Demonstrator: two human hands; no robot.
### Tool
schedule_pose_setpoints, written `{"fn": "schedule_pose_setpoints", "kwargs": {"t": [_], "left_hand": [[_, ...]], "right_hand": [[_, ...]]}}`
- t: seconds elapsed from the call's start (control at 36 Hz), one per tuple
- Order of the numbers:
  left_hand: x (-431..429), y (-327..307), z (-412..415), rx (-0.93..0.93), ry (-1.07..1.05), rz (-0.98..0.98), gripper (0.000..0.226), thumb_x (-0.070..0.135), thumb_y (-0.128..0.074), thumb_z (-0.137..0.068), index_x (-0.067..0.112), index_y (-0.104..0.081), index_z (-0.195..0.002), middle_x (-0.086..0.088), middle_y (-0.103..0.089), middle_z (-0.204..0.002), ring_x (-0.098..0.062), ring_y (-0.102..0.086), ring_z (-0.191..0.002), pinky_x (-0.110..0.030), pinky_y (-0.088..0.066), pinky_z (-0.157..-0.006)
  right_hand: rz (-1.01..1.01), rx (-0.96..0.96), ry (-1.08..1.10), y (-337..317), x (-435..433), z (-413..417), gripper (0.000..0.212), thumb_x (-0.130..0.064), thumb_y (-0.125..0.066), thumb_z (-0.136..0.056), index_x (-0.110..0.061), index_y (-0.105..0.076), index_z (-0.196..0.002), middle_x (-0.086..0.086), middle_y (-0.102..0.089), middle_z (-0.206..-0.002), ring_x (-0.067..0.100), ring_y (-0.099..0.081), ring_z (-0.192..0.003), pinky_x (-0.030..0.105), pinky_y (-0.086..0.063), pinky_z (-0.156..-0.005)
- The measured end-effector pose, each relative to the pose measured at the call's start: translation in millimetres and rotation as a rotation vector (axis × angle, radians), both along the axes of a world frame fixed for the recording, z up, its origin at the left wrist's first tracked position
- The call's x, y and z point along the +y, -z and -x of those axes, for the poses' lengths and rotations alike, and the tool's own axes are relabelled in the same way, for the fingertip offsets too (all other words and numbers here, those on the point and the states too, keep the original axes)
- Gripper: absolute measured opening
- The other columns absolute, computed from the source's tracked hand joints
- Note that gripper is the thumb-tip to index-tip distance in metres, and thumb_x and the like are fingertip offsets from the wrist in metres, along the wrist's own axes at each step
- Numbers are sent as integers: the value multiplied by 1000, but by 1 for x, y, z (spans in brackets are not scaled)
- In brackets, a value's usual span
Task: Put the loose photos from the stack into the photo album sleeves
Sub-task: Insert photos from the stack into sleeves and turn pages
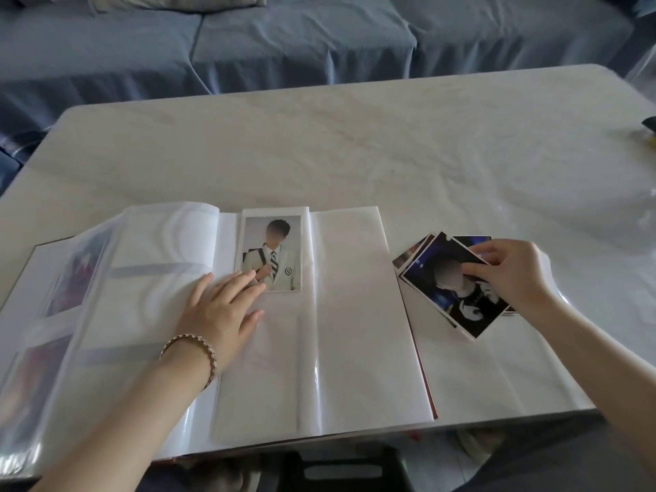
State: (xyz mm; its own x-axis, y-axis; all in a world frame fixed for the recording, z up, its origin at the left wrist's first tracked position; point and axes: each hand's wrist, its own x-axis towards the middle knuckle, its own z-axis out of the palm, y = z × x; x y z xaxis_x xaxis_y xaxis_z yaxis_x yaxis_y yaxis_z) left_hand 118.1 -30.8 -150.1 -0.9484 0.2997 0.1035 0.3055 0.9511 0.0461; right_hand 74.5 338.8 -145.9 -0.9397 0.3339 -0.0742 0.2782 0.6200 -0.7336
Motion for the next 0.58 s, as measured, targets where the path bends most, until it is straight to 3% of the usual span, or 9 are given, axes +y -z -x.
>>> {"fn": "schedule_pose_setpoints", "kwargs": {"t": [0.11, 0.22, 0.28, 0.39, 0.5, 0.58], "left_hand": [[0, 1, 0, -21, -31, -24, 37, 26, -54, -76, 6, -72, -102, -11, -66, -115, -30, -66, -101, -56, -39, -94], [0, 3, 0, -48, -48, -47, 38, 25, -55, -76, 7, -71, -105, -10, -64, -119, -30, -63, -106, -54, -37, -97], [1, 3, 0, -36, -50, -58, 34, 21, -61, -76, 6, -71, -105, -11, -64, -119, -30, -64, -105, -55, -36, -97], [1, 5, 1, -48, -71, -77, 36, 9, -80, -71, 6, -71, -105, -12, -64, -120, -32, -63, -106, -56, -35, -98], [0, 4, 0, -79, -65, -55, 34, 20, -62, -80, 9, -68, -111, -9, -61, -125, -28, -60, -112, -53, -31, -103], [-1, 2, -1, -136, -85, -67, 44, 30, -46, -85, 13, -62, -122, -4, -52, -137, -22, -50, -125, -46, -18, -111]], "right_hand": [[14, 20, -34, 2, 5, -1, 18, -12, -75, -76, -25, -66, -81, -12, -63, -68, 2, -56, -58, 8, -37, -44], [-30, -23, -48, -2, 10, -1, 11, -23, -78, -74, -21, -67, -71, -1, -65, -73, 18, -58, -67, 25, -39, -58], [54, -67, -39, -10, 12, 0, 15, -25, -77, -74, -24, -67, -63, -5, -64, -63, 14, -59, -56, 23, -42, -51], [232, -122, -19, -32, 8, 3, 9, -27, -76, -75, -24, -70, -69, -11, -65, -51, 6, -60, -42, 13, -43, -38], [359, -109, -43, -45, -12, 0, 6, -28, -68, -82, -25, -69, -77, -8, -69, -59, 11, -65, -50, 23, -52, -50], [611, -165, -96, -46, -37, -6, 14, -12, -58, -90, -20, -68, -85, 1, -72, -69, 16, -67, -59, 32, -58, -62]]}}
